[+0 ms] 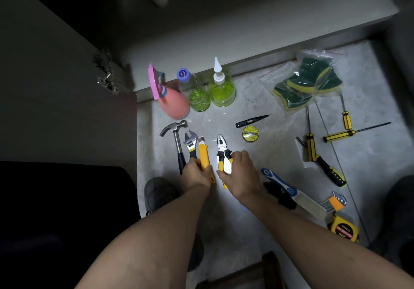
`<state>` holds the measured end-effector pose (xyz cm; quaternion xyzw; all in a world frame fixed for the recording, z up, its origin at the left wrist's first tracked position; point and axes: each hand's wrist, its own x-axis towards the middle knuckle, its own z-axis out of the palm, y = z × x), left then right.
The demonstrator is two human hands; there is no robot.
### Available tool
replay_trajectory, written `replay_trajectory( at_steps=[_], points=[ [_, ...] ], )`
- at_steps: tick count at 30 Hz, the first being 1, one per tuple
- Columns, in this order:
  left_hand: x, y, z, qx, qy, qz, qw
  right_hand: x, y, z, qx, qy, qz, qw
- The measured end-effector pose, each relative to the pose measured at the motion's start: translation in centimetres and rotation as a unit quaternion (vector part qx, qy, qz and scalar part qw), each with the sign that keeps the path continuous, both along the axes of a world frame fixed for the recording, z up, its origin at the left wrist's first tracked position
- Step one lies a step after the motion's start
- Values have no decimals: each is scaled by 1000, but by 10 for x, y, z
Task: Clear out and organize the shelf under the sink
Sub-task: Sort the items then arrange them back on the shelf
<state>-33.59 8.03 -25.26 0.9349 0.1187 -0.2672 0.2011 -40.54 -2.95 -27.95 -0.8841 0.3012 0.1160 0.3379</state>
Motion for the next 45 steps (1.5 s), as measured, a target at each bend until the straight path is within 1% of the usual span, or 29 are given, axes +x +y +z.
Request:
replay_trajectory(
  at_steps=[3, 5, 7, 9, 11, 13, 16, 19, 22, 23, 24, 26, 27, 30, 32, 39, 42, 45],
  points=[
    [2, 1, 0, 10, 6, -6, 1000, 1, -3, 4, -4, 9, 17, 1000],
    [4, 1, 2, 25, -9, -10, 1000, -2, -9, 9, 15, -7, 22, 1000],
    [7, -3, 7, 23, -67, -4, 997, -11, -20, 16, 34, -41, 24, 998],
    [8, -14, 13, 11, -134, -16, 991, -27, -35, 24, 29, -72, 18, 997],
    [3, -31, 18, -14, -165, -45, 985, -49, -54, 32, 6, -71, 5, 997],
    [-4, -50, 22, -57, -157, -83, 982, -71, -72, 40, -10, -56, -6, 998],
    [-29, -78, 23, -121, -116, -183, 969, -115, -99, 53, -35, -25, -23, 999],
    [-60, -91, 19, -155, -79, -321, 931, -163, -114, 63, -56, 46, -41, 997],
    [-90, -94, 14, -193, -51, -456, 867, -200, -118, 73, -69, 126, -58, 988],
    [-98, -96, 12, -193, -42, -490, 849, -206, -119, 76, -72, 146, -63, 985],
    [-106, -98, 10, -178, -35, -525, 832, -210, -120, 77, -72, 162, -72, 982],
    [-119, -103, 6, -120, -39, -586, 801, -210, -119, 80, -58, 181, -97, 977],
    [-123, -106, 6, -92, -45, -604, 790, -209, -118, 80, -48, 185, -106, 976],
    [-128, -116, 9, -42, -52, -626, 777, -208, -113, 75, -36, 186, -107, 976],
    [-126, -123, 11, -19, -55, -627, 777, -209, -111, 71, -37, 187, -109, 975],
    [-111, -132, -6, 23, -8, -636, 771, -206, -119, 59, -37, 160, -137, 977],
    [-108, -129, -13, 27, -7, -645, 764, -203, -123, 56, -37, 152, -144, 977],
    [-108, -123, -12, 9, -10, -633, 774, -201, -129, 53, -46, 136, -139, 980]
  ],
)
